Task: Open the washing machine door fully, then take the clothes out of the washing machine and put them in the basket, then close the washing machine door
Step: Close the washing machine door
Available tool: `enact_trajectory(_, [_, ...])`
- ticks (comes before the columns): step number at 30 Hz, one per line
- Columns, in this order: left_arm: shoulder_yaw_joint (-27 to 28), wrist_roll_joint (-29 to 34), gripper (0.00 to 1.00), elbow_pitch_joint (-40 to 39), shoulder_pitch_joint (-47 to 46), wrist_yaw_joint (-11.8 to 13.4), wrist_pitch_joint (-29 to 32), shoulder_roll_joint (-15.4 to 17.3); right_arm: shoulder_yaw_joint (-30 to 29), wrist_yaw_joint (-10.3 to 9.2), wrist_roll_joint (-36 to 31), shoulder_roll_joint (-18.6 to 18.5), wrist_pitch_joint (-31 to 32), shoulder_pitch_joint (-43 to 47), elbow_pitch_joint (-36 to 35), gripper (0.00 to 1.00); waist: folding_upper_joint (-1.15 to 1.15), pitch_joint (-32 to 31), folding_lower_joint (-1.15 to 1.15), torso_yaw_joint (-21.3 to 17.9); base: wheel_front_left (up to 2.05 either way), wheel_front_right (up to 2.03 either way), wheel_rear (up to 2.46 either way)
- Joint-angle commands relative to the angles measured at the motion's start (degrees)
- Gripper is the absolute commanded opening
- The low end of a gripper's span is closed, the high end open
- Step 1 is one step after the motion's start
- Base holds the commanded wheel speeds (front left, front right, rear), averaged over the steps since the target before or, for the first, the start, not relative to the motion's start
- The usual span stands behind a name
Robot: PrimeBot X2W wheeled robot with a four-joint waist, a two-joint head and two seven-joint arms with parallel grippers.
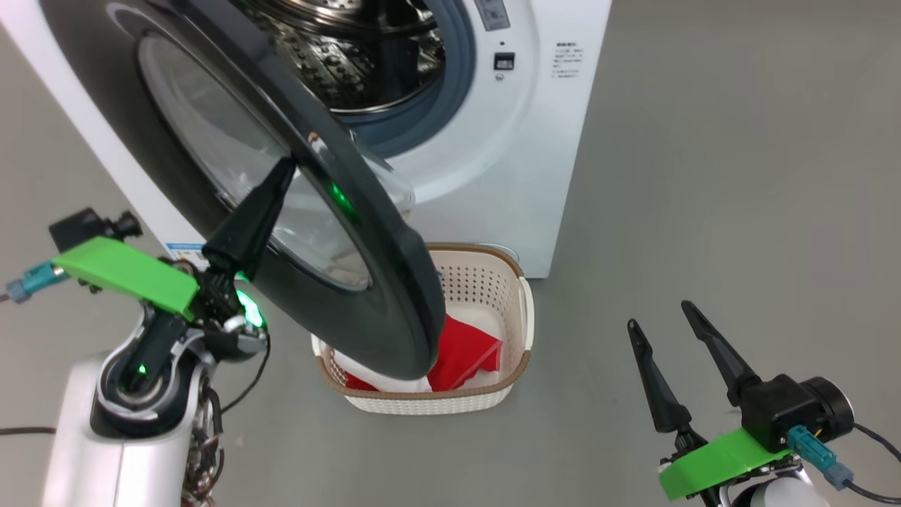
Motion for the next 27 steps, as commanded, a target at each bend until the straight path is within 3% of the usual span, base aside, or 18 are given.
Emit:
enact_trajectory(1, [1.3,-0.4,0.00,-0.6,-3.3,-1.1,-0.9,0.9,1.1,0.20,0.1,-0.3,-0.6,-2.8,-1.4,1.00,0.00,1.5,0.00,-1.5,0.00,0.00,0.00])
enact_trajectory(27, [-1.9,0.4,0.00,10.8,-16.2,-6.9,-8.0,0.9,1.6,0.20,0.4,-0.3,-0.8,-5.7,-1.1,1.00,0.00,7.1,0.00,-8.1,0.00,0.00,0.00])
